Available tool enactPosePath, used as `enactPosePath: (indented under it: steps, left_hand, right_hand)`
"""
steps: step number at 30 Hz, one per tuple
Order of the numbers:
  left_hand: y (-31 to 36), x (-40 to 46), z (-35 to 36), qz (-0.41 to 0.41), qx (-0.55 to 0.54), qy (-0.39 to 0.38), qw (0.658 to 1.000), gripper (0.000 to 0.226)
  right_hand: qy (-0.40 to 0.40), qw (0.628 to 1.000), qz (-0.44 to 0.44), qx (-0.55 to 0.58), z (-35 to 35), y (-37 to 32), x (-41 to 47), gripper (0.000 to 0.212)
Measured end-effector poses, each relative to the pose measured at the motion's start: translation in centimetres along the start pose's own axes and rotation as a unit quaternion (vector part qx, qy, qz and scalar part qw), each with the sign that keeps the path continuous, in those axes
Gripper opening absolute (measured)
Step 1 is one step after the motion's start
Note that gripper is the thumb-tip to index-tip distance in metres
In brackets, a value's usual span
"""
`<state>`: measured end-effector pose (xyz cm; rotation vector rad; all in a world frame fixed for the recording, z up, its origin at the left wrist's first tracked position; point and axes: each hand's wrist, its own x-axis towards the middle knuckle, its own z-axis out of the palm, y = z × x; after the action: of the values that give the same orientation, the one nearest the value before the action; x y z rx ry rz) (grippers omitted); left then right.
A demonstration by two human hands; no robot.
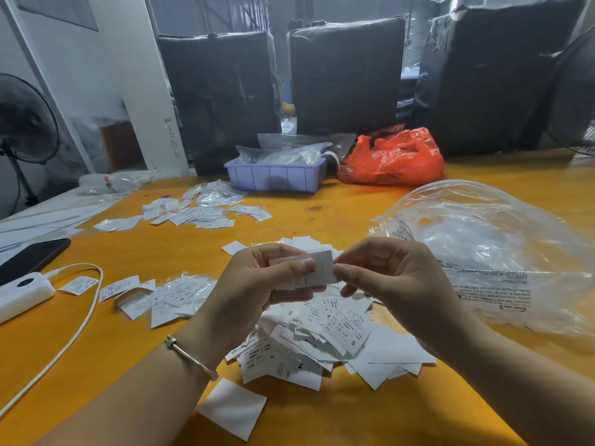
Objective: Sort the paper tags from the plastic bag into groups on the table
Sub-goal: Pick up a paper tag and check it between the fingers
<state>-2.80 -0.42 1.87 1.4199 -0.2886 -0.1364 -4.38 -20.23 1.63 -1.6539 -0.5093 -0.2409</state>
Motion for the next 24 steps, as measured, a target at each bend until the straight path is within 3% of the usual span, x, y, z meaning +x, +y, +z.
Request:
enactPosePath:
  steps: [6, 14, 18, 24]
  left_hand:
    - [-0.06, -0.04, 0.13, -0.001, 0.006, -0.008, 1.0, 0.012]
    - [-0.04, -0.4, 0.05, 0.005, 0.092, -0.054, 0.994, 0.017]
    - [-0.17, -0.14, -0.07, 0.009, 0.104, -0.031, 0.994, 0.014]
    - [-0.25, 0.05, -0.16, 0.002, 0.068, -0.024, 0.997, 0.015]
  right_hand:
    - [0.012, 1.0, -0.004, -0.005, -0.1, 0.1, -0.06, 0.003]
    - [-0.018, 0.999, -0.003, -0.037, -0.17, -0.13, -0.14, 0.007]
    - [-0.03, 0.997, 0.016, -0.064, -0.27, -0.21, -0.22, 0.024]
    - [-0.015, 1.0, 0.014, -0.013, -0.22, -0.28, -0.13, 0.019]
